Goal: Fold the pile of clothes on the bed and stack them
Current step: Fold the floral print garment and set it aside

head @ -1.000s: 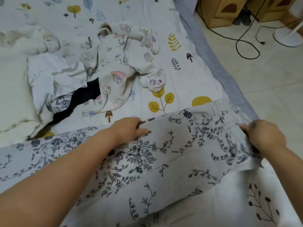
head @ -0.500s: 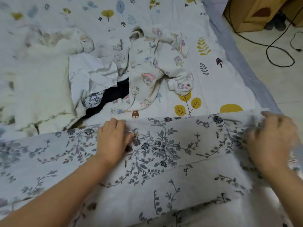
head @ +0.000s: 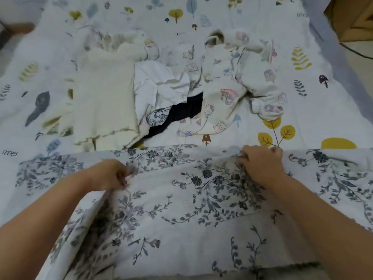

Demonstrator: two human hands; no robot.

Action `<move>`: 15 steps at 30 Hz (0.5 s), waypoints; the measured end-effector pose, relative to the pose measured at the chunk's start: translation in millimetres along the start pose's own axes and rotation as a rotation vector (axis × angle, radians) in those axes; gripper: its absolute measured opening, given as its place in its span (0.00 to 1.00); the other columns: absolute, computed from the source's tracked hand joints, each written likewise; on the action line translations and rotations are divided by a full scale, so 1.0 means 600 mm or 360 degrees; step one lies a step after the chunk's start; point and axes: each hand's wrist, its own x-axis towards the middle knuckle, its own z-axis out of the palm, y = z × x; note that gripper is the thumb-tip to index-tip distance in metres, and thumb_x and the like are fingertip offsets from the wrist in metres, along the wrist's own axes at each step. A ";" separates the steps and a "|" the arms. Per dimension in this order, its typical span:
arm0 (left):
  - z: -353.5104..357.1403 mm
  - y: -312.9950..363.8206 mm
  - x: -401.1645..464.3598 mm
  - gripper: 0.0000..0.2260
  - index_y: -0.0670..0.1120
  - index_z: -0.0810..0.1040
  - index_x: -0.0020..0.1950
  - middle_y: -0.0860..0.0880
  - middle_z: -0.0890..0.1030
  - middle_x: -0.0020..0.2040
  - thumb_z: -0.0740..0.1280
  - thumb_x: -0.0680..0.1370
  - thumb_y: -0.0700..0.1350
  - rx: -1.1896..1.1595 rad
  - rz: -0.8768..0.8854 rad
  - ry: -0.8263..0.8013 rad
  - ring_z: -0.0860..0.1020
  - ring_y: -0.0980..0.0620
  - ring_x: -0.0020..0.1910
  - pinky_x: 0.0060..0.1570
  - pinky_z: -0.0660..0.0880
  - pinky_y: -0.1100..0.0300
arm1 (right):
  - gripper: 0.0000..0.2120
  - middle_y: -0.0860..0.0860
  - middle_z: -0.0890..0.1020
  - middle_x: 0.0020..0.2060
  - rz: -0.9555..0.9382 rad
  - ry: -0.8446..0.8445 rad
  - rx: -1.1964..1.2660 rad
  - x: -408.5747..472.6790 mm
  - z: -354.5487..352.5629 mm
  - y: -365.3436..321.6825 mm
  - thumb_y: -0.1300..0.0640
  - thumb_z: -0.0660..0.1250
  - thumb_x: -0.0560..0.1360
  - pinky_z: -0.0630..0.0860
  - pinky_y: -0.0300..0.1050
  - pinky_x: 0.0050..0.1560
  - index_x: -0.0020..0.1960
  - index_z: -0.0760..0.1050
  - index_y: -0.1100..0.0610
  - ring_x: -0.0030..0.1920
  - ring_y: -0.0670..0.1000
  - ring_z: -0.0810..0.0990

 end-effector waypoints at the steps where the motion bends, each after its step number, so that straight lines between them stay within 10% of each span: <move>1: -0.009 -0.009 0.007 0.11 0.47 0.74 0.33 0.49 0.80 0.39 0.69 0.72 0.36 -0.0244 0.0007 0.0180 0.77 0.51 0.40 0.35 0.68 0.67 | 0.10 0.51 0.80 0.43 0.0061 -0.0047 0.0114 0.010 -0.005 0.001 0.47 0.59 0.78 0.58 0.52 0.58 0.44 0.72 0.53 0.49 0.55 0.76; 6: 0.010 -0.002 0.056 0.07 0.40 0.77 0.53 0.40 0.81 0.53 0.64 0.78 0.42 -0.0321 -0.0020 0.1073 0.76 0.40 0.54 0.44 0.66 0.57 | 0.13 0.58 0.78 0.47 0.0421 0.0213 -0.0135 0.038 0.006 -0.009 0.50 0.61 0.77 0.59 0.53 0.58 0.51 0.75 0.59 0.52 0.59 0.73; 11: 0.018 -0.085 0.053 0.11 0.43 0.75 0.58 0.42 0.78 0.57 0.65 0.76 0.43 0.0329 -0.0222 0.0242 0.76 0.43 0.55 0.47 0.69 0.59 | 0.24 0.67 0.71 0.61 0.0362 0.0538 -0.0046 0.008 0.015 -0.055 0.54 0.70 0.70 0.57 0.68 0.65 0.61 0.70 0.64 0.64 0.64 0.68; 15: -0.004 -0.148 0.031 0.19 0.41 0.72 0.65 0.44 0.78 0.57 0.66 0.75 0.45 0.0737 -0.0444 -0.0291 0.76 0.51 0.46 0.40 0.72 0.66 | 0.30 0.62 0.61 0.72 -0.0076 0.0348 0.0091 -0.065 0.047 -0.138 0.42 0.56 0.75 0.48 0.69 0.67 0.72 0.61 0.56 0.73 0.63 0.56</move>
